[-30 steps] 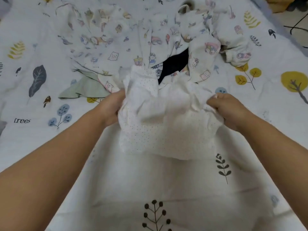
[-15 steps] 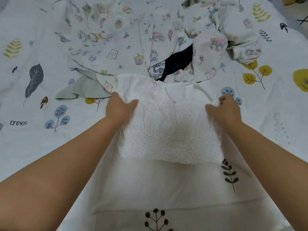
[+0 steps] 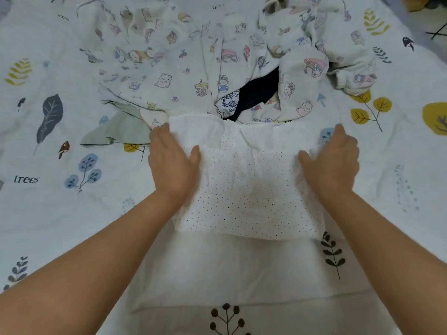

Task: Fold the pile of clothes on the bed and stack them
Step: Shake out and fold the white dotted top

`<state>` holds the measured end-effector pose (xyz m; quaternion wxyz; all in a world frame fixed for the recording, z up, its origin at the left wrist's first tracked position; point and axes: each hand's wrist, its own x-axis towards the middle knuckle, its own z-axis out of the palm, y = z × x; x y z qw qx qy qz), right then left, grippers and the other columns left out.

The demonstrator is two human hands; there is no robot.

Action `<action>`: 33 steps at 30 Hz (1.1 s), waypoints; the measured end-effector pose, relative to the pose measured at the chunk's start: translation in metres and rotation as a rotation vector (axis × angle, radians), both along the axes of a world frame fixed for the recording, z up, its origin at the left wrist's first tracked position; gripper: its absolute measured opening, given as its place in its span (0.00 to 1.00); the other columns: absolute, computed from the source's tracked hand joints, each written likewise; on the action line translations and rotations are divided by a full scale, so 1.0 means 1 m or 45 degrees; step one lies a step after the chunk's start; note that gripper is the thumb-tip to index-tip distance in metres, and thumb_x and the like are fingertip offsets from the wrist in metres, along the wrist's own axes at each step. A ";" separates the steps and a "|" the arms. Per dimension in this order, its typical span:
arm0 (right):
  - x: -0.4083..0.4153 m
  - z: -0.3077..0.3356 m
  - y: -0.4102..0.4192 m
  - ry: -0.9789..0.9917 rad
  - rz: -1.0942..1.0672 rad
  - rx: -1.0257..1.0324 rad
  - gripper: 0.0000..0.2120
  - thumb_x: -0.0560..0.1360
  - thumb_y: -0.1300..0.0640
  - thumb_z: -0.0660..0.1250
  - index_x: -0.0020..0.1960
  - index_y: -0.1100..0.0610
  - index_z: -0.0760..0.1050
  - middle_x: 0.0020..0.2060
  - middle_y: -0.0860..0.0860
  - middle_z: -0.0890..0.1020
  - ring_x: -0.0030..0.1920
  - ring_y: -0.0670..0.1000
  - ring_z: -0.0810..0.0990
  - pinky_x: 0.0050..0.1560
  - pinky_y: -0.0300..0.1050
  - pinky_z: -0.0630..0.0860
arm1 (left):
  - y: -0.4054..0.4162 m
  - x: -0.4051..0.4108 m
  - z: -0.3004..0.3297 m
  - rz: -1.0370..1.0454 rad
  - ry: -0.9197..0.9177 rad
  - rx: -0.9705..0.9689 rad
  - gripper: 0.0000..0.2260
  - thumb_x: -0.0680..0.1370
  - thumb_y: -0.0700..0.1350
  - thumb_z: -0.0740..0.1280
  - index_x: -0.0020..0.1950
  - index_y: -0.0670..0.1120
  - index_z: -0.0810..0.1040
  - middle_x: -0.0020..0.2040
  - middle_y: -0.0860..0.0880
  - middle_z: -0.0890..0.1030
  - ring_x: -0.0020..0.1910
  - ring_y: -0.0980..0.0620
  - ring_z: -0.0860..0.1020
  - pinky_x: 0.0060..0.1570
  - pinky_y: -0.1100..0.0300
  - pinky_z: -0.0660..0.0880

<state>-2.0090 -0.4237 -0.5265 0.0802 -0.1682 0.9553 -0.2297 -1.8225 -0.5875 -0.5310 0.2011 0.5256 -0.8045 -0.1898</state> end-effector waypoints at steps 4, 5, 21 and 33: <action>0.031 -0.018 -0.010 0.210 0.552 0.386 0.35 0.78 0.41 0.52 0.77 0.53 0.40 0.76 0.55 0.41 0.76 0.56 0.39 0.72 0.62 0.40 | 0.022 -0.007 -0.020 -0.617 -0.438 -0.279 0.31 0.77 0.59 0.48 0.77 0.46 0.51 0.77 0.41 0.48 0.76 0.41 0.47 0.71 0.42 0.43; 0.032 -0.030 -0.009 0.178 0.640 0.499 0.34 0.78 0.38 0.48 0.76 0.51 0.37 0.76 0.53 0.38 0.75 0.56 0.36 0.71 0.64 0.38 | 0.023 -0.009 -0.029 -0.725 -0.601 -0.225 0.31 0.77 0.61 0.43 0.77 0.48 0.47 0.77 0.43 0.44 0.76 0.42 0.42 0.70 0.42 0.38; 0.043 -0.014 0.050 0.083 0.274 -0.060 0.24 0.78 0.57 0.60 0.73 0.59 0.61 0.71 0.61 0.62 0.70 0.60 0.62 0.68 0.57 0.62 | 0.043 0.038 -0.013 -0.106 -0.191 0.030 0.22 0.74 0.42 0.64 0.67 0.39 0.68 0.67 0.36 0.66 0.65 0.36 0.65 0.61 0.44 0.65; 0.054 0.016 0.071 -0.938 -0.233 -0.265 0.11 0.71 0.61 0.69 0.35 0.57 0.68 0.30 0.56 0.68 0.32 0.52 0.67 0.34 0.44 0.64 | 0.058 0.048 0.005 -0.046 0.061 0.740 0.29 0.76 0.36 0.62 0.74 0.48 0.55 0.54 0.44 0.76 0.53 0.42 0.75 0.47 0.57 0.70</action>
